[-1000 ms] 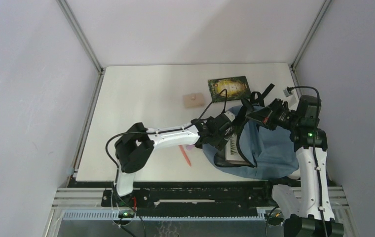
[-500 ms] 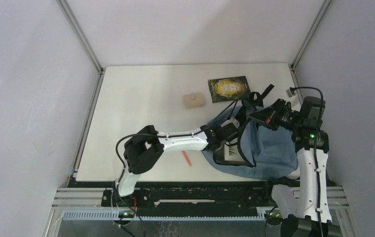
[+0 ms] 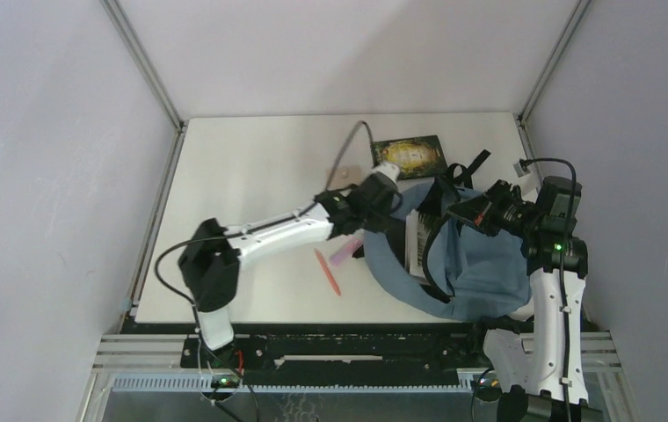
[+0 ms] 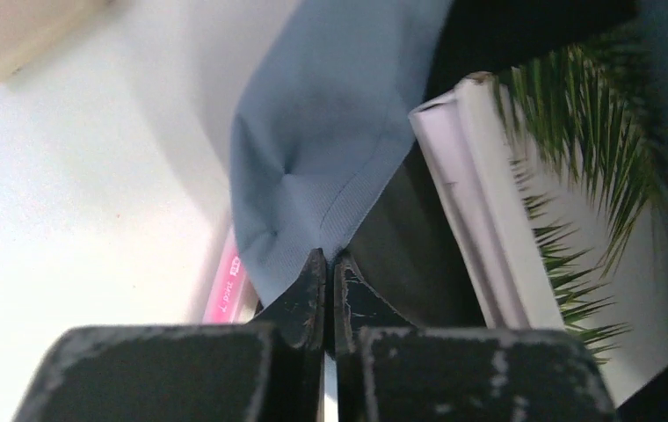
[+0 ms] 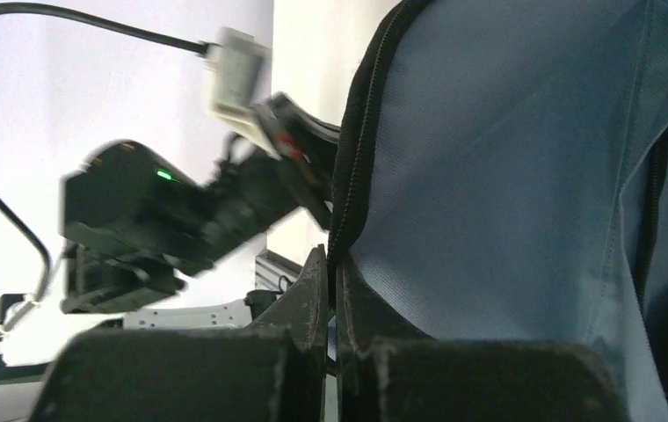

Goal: Pack the student bag
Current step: Place the book in the student bag.

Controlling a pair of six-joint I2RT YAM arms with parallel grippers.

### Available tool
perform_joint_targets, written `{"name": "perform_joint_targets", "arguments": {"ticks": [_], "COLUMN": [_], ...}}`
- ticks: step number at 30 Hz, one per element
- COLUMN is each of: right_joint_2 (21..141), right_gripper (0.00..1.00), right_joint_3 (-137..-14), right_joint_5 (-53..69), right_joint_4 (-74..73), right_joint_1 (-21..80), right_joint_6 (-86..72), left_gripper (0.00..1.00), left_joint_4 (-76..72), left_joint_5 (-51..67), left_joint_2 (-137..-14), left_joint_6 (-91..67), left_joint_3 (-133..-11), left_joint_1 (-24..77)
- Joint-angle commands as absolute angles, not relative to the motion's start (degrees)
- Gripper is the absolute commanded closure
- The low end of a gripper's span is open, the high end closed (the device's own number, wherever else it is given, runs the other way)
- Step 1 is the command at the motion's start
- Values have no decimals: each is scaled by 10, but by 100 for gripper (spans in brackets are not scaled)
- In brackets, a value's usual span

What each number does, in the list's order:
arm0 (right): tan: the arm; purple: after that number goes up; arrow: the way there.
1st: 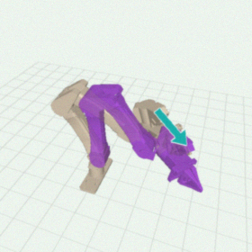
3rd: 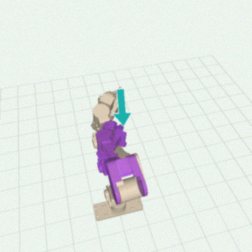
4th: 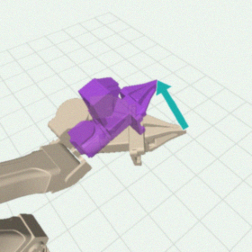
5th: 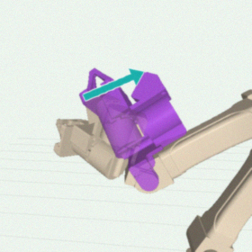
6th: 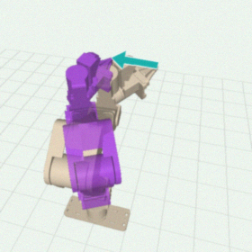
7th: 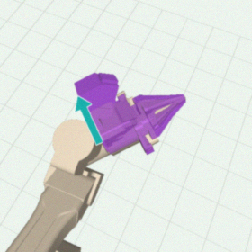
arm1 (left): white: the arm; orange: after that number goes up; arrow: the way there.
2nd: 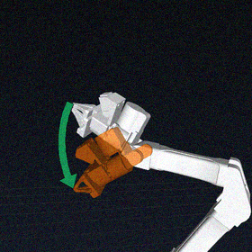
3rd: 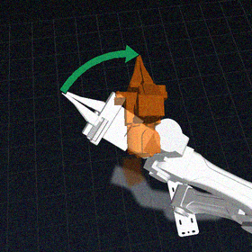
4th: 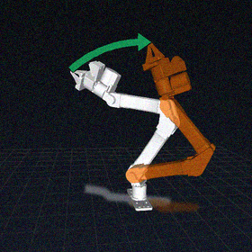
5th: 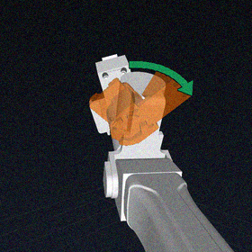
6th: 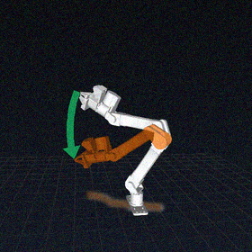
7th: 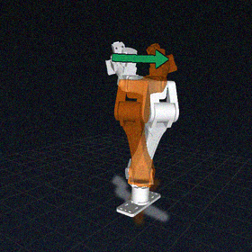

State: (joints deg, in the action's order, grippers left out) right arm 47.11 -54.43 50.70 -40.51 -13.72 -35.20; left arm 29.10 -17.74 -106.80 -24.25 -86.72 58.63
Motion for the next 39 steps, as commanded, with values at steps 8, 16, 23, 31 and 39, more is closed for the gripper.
{"name": "perform_joint_targets", "arguments": {"ticks": [8, 16, 23, 31, 39], "right_joint_2": [463, 463, 475, 487, 509], "right_gripper": [100, 100, 100, 100, 45], "right_joint_3": [-553, -553, -553, -496, -428], "right_joint_5": [468, 461, 428, 309, 299], "right_joint_4": [-435, -441, -479, -477, -438], "right_joint_1": [-147, -151, -138, -52, -4], "right_joint_6": [-303, -297, -263, -260, -279], "left_gripper": [100, 100, 100, 88, 25], "left_joint_4": [156, 134, 122, 125, 174], "left_joint_5": [-44, 24, 88, 86, 62], "left_joint_2": [-978, -988, -996, -1000, -961], "left_joint_6": [-361, -369, -352, -353, -342], "left_joint_3": [-772, -760, -761, -771, -761], "left_joint_1": [501, 501, 529, 537, 509]}}
